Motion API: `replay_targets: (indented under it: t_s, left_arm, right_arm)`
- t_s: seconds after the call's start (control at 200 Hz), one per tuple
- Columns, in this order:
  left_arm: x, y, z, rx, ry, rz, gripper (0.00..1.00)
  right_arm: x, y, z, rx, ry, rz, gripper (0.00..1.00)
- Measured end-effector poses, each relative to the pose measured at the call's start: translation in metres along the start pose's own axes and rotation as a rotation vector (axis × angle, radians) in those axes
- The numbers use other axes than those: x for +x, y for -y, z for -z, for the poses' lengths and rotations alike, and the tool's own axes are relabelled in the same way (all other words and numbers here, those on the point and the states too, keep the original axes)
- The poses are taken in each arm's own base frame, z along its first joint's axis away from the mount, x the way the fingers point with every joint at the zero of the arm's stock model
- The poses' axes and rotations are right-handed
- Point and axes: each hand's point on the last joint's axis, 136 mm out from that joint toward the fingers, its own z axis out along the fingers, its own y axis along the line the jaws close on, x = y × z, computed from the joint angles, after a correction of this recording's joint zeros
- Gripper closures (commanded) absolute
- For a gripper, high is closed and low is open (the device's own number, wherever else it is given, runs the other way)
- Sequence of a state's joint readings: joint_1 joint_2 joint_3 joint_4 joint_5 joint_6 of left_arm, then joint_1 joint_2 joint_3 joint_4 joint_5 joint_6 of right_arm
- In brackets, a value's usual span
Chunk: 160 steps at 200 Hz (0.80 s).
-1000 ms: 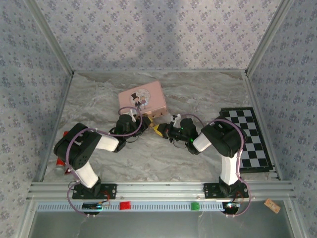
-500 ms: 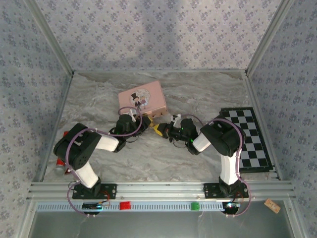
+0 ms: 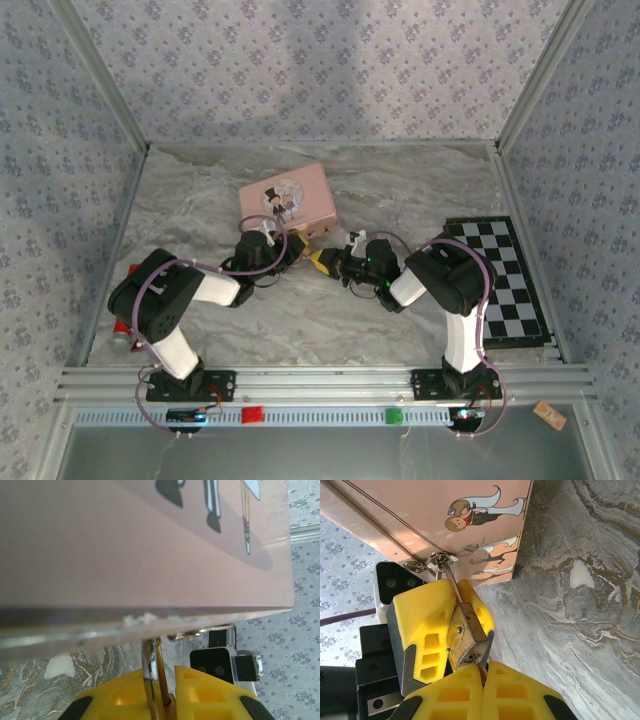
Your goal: Unlock the padlock with the key
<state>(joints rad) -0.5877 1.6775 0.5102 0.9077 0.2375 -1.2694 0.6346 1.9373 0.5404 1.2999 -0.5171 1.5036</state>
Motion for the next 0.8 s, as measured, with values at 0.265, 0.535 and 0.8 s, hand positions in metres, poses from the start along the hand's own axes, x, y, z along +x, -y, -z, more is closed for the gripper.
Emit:
replay_targets:
  t_s: [0.265, 0.535, 0.8]
  left_arm:
    - [0.0011, 0.0016, -0.0005, 0.002, 0.009, 0.011, 1.0]
    - [-0.0032, 0.0026, -0.0003, 0.003, 0.033, 0.033, 1.0]
    - [-0.0049, 0.0014, 0.0022, -0.012, 0.044, 0.048, 1.0]
  right_arm:
    - [-0.0022, -0.0026, -0.0003, -0.007, -0.003, 0.002, 1.0]
    - [-0.0059, -0.0059, -0.0038, -0.006, -0.013, 0.0, 1.0]
    - [-0.0055, -0.0059, -0.0049, -0.002, -0.021, 0.005, 0.99]
